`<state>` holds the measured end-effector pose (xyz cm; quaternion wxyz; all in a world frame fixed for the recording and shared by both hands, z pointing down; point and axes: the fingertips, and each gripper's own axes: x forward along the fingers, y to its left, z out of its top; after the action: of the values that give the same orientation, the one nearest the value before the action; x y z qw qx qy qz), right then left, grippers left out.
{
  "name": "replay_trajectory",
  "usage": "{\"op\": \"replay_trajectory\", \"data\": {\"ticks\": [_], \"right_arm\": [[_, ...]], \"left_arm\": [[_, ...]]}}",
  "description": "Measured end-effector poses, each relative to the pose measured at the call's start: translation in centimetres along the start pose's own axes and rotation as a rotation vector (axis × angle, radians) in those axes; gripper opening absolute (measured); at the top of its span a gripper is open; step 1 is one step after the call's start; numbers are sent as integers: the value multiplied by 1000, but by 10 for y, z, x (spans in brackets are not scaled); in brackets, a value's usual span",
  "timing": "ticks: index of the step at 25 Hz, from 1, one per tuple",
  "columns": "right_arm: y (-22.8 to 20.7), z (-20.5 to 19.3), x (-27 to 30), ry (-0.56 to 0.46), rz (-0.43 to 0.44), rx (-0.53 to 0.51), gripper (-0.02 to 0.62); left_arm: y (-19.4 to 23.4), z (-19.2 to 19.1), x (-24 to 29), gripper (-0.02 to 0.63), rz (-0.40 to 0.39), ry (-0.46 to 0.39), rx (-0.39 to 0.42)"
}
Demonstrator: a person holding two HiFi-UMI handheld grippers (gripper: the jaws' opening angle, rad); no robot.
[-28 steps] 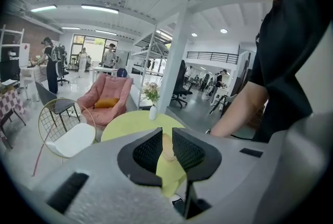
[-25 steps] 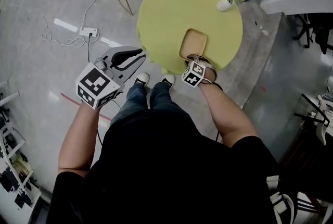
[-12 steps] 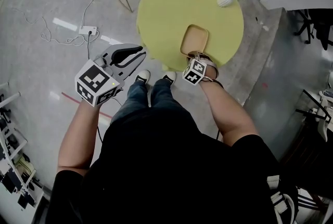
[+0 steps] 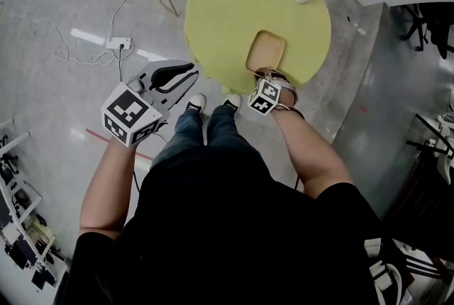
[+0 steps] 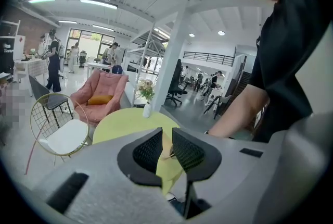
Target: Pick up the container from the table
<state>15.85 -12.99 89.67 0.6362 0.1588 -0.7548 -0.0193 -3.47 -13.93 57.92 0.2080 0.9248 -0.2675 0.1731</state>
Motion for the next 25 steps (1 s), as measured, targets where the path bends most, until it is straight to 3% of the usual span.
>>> {"op": "replay_trajectory", "data": {"ticks": [13, 25], "right_arm": [[1, 2, -19, 1, -53, 36, 17], [18, 15, -47, -13, -62, 95, 14]], "left_arm": [[-12, 5, 0, 71, -72, -21, 31], [-25, 33, -12, 37, -129, -108, 88]]}}
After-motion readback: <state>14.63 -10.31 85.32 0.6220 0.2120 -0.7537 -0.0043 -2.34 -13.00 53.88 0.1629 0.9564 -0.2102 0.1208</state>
